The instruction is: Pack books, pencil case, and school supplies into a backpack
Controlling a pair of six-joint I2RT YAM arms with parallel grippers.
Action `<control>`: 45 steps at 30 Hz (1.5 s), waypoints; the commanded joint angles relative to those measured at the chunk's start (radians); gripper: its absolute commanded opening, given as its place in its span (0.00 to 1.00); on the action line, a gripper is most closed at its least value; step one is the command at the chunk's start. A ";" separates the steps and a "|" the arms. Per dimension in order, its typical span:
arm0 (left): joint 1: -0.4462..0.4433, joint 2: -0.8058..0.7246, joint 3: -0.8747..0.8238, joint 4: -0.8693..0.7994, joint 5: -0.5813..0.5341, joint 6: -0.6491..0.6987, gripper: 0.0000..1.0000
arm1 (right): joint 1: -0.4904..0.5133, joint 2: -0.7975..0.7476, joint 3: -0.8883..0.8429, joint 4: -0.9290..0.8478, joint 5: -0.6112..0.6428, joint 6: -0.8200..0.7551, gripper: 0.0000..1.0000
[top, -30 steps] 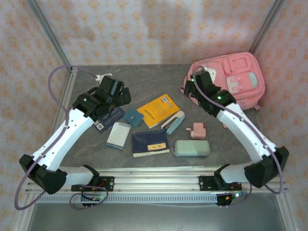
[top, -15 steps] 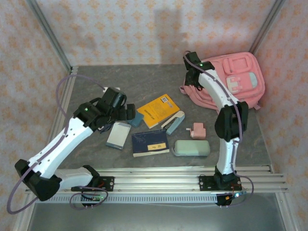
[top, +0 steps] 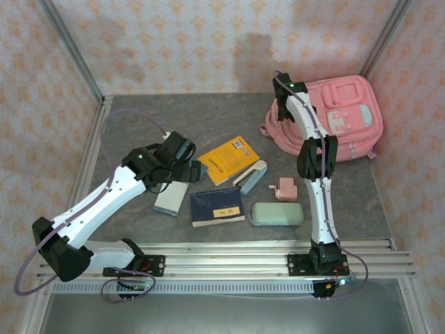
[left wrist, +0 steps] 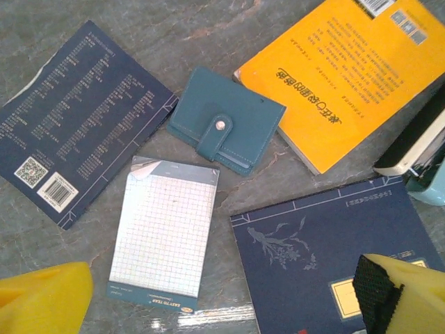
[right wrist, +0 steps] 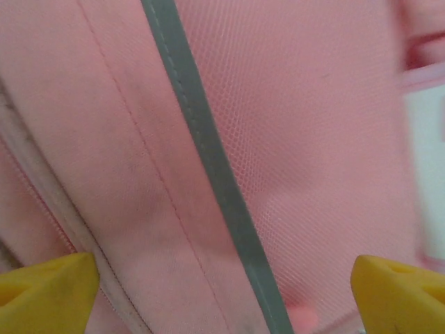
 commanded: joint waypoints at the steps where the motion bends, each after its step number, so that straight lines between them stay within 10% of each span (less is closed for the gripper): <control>1: -0.001 0.014 0.025 -0.052 -0.025 -0.033 0.98 | -0.036 0.071 0.049 -0.056 -0.057 0.002 0.92; 4: -0.001 0.031 0.032 -0.050 -0.015 -0.054 0.97 | -0.054 0.127 0.072 -0.054 -0.114 0.020 0.80; 9: -0.002 0.059 0.063 -0.049 -0.013 -0.054 0.93 | -0.065 0.172 0.127 -0.041 -0.241 0.026 0.24; 13: -0.001 0.074 0.107 -0.071 -0.038 -0.038 0.92 | -0.066 0.163 0.176 -0.018 -0.330 0.036 0.01; 45: 0.002 0.098 0.381 -0.148 -0.181 -0.012 0.92 | -0.011 -0.521 -0.235 0.210 -0.579 0.369 0.00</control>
